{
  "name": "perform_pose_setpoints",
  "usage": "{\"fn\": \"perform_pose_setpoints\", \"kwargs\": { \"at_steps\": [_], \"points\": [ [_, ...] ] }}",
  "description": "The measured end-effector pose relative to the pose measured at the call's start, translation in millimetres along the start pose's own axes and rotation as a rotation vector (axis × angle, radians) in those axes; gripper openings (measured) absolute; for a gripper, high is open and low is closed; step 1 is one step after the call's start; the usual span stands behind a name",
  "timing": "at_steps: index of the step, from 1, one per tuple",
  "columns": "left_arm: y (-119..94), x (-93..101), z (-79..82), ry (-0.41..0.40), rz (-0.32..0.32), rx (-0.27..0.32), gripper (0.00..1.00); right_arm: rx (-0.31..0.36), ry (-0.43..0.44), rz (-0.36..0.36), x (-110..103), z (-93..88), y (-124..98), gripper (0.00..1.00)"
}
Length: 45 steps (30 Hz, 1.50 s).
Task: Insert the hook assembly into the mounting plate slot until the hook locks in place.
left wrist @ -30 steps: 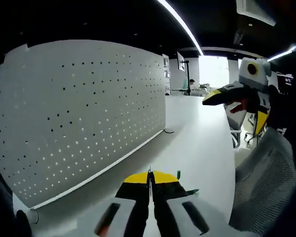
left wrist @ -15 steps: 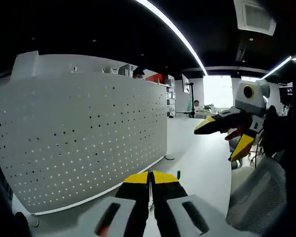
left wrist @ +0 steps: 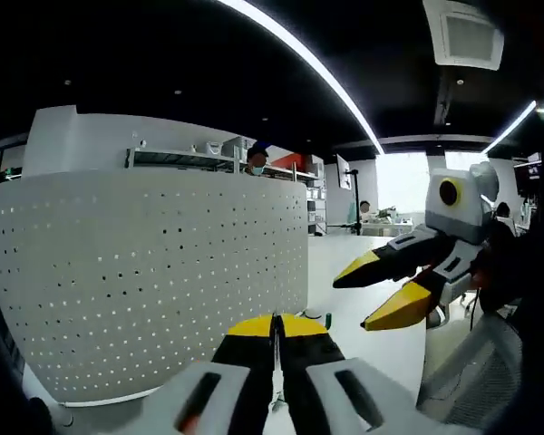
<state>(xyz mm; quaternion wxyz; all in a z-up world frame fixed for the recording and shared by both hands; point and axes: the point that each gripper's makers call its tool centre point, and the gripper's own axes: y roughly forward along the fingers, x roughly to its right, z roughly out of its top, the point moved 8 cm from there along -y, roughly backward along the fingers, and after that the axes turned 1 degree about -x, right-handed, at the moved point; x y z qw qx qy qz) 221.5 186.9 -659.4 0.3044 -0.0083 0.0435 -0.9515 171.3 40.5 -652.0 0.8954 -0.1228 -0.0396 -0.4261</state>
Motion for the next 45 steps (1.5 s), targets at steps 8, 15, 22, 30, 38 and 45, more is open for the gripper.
{"fn": "perform_pose_setpoints", "kwargs": {
  "at_steps": [8, 15, 22, 30, 38, 45],
  "points": [
    [4, 5.4, 6.5, -0.013, 0.008, 0.029, 0.01, 0.023, 0.030, -0.074, 1, 3.3, 5, 0.19],
    [6, 9.6, 9.7, -0.044, 0.010, 0.052, 0.01, 0.036, 0.036, -0.111, 1, 5.6, 7, 0.13],
    [7, 11.2, 11.6, -0.099, 0.008, 0.069, 0.01, 0.034, 0.010, -0.120, -1, 7.1, 13, 0.10],
    [6, 12.8, 13.5, -0.135, 0.004, 0.082, 0.01, 0.044, -0.002, -0.135, 1, 8.1, 18, 0.07],
    [8, 16.3, 14.6, -0.134, -0.006, 0.083, 0.01, 0.044, -0.010, -0.137, 3, 7.5, 21, 0.05],
    [8, 16.4, 13.5, -0.135, -0.006, 0.077, 0.01, 0.043, -0.011, -0.132, 3, 6.3, 22, 0.04]
  ]
}}
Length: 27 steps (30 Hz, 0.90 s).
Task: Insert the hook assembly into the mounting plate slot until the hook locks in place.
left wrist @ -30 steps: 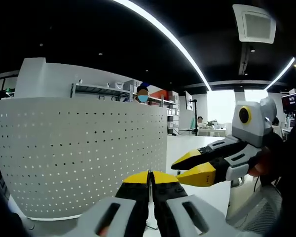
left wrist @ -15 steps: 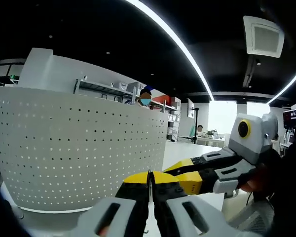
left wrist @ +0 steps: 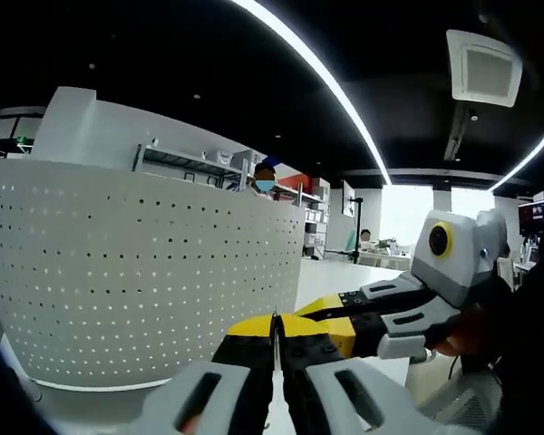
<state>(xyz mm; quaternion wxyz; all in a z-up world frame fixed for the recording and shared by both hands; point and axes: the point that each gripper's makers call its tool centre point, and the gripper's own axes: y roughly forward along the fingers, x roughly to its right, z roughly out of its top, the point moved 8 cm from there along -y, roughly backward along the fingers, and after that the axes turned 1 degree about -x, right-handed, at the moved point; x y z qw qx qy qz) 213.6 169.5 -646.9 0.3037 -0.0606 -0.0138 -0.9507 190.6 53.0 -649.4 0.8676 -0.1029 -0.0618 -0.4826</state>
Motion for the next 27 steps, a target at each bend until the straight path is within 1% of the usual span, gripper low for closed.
{"fn": "perform_pose_setpoints", "kwargs": {
  "at_steps": [9, 27],
  "points": [
    [-0.2, 0.2, -1.0, -0.007, -0.001, -0.005, 0.01, 0.000, -0.002, 0.008, -0.8, -0.8, 0.8, 0.02],
    [-2.6, -0.7, -0.8, -0.012, 0.000, -0.012, 0.01, -0.011, 0.048, 0.020, -1.3, -0.2, 2.0, 0.01]
  ]
}}
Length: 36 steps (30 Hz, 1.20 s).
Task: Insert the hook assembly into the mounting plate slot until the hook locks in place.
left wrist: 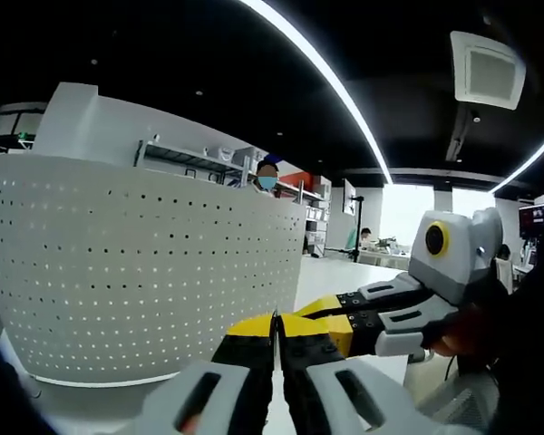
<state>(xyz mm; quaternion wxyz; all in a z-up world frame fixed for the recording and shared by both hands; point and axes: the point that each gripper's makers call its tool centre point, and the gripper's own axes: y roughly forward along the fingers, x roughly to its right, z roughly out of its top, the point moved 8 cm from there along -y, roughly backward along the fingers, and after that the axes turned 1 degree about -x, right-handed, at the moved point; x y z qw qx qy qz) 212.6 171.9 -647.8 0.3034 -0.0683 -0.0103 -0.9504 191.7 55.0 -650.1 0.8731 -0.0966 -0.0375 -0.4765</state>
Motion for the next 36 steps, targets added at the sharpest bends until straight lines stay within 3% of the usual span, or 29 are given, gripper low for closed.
{"fn": "perform_pose_setpoints", "kwargs": {
  "at_steps": [6, 19, 36],
  "points": [
    [1, 1.7, 2.5, 0.032, -0.004, 0.004, 0.02, -0.003, -0.001, -0.007, 1, 2.1, -1, 0.01],
    [-1, 5.3, 7.6, 0.070, -0.030, 0.009, 0.13, -0.003, 0.002, -0.028, 5, 4.4, -4, 0.01],
    [-26, -7.1, 10.9, 0.162, 0.033, 0.004, 0.30, 0.011, 0.006, -0.059, 15, 7.5, -3, 0.01]
  ]
}}
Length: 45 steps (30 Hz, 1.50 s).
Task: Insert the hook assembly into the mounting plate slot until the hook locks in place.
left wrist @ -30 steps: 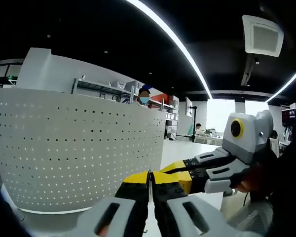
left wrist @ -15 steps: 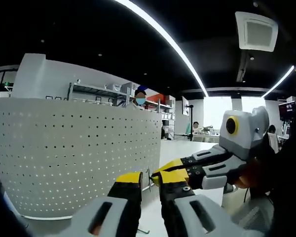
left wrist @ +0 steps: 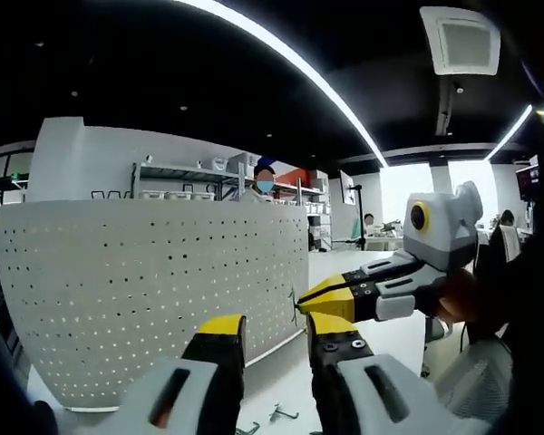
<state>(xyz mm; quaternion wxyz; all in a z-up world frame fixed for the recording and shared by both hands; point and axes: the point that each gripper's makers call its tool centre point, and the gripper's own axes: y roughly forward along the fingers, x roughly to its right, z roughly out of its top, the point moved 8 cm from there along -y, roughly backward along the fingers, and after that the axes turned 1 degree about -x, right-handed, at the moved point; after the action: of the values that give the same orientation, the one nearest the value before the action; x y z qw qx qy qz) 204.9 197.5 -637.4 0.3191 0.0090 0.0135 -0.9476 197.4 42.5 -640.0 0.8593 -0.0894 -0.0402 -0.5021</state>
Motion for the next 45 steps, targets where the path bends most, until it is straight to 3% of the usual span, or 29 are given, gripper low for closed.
{"fn": "perform_pose_setpoints", "kwargs": {
  "at_steps": [11, 25, 33, 45],
  "points": [
    [-15, -10.8, -4.4, 0.022, 0.059, -0.015, 0.53, 0.033, 0.000, -0.061, 23, 11.9, 4, 0.01],
    [-33, -19.8, -15.5, 0.014, 0.128, -0.032, 0.73, 0.090, -0.007, -0.145, 54, 34.7, 18, 0.01],
    [-38, -24.1, -23.1, 0.003, 0.151, -0.042, 0.79, 0.118, 0.003, -0.179, 68, 41.6, 32, 0.01],
    [-35, -25.7, -35.3, -0.027, 0.144, -0.073, 0.78, 0.162, 0.003, -0.239, 99, 52.5, 59, 0.00]
  ]
}}
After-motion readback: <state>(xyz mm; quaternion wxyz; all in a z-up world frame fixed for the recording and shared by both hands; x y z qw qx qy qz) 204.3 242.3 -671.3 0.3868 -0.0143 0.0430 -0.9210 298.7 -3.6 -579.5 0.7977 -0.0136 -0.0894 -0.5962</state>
